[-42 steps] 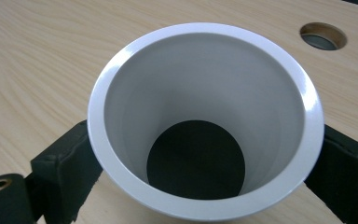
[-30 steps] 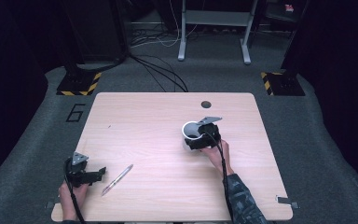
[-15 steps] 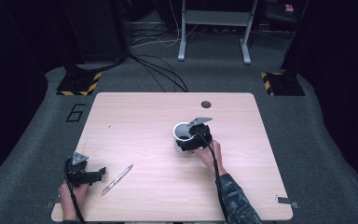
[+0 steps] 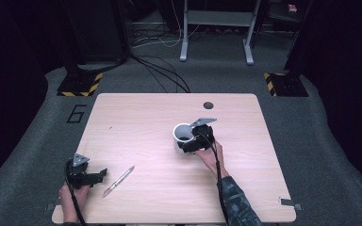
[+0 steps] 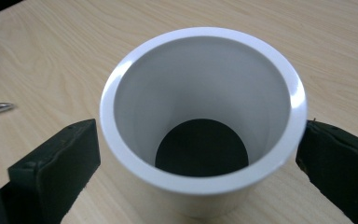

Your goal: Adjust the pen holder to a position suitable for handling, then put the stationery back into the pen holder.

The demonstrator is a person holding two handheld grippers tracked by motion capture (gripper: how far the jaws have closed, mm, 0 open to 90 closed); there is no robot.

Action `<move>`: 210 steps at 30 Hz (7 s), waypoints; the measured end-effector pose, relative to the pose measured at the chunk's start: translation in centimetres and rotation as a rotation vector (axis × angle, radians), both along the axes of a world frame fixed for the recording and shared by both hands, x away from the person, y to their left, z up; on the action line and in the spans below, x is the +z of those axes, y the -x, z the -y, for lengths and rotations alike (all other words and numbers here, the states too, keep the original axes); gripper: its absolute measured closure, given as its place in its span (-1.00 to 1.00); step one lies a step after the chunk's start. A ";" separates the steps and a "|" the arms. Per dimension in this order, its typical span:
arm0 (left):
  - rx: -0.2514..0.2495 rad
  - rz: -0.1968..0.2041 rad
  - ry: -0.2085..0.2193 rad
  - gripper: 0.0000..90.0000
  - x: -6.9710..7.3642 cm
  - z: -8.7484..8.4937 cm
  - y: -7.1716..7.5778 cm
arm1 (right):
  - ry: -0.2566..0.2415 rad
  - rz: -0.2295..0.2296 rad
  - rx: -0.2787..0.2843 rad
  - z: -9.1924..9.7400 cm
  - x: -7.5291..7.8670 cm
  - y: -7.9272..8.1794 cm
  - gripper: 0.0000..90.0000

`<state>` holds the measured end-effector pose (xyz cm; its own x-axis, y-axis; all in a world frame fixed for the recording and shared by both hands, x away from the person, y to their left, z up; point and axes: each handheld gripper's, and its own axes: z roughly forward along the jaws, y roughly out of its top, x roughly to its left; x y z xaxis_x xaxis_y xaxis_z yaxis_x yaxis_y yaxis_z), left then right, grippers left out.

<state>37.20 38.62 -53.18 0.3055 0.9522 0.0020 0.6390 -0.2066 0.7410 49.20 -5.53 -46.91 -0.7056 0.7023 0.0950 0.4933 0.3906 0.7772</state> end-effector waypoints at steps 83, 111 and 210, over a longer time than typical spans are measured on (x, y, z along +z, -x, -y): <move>-0.383 -0.378 -0.158 -0.67 6.7 9.0 -3.7 | 0.136 -0.018 -0.254 18.2 -6.0 11.8 -0.98; -0.452 -0.502 -0.224 0.57 4.7 11.2 -5.2 | 0.136 -0.019 -0.253 18.2 -6.0 11.8 -0.98; -0.456 0.266 0.174 0.78 13.2 14.8 -3.6 | 0.139 -0.023 -0.253 18.1 -6.0 11.5 -1.00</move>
<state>40.78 23.78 -39.94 0.6969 0.7171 -0.0100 0.2996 -0.2783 0.9126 37.74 -23.65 -52.92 -0.5049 0.8632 -0.0002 0.6059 0.3546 0.7121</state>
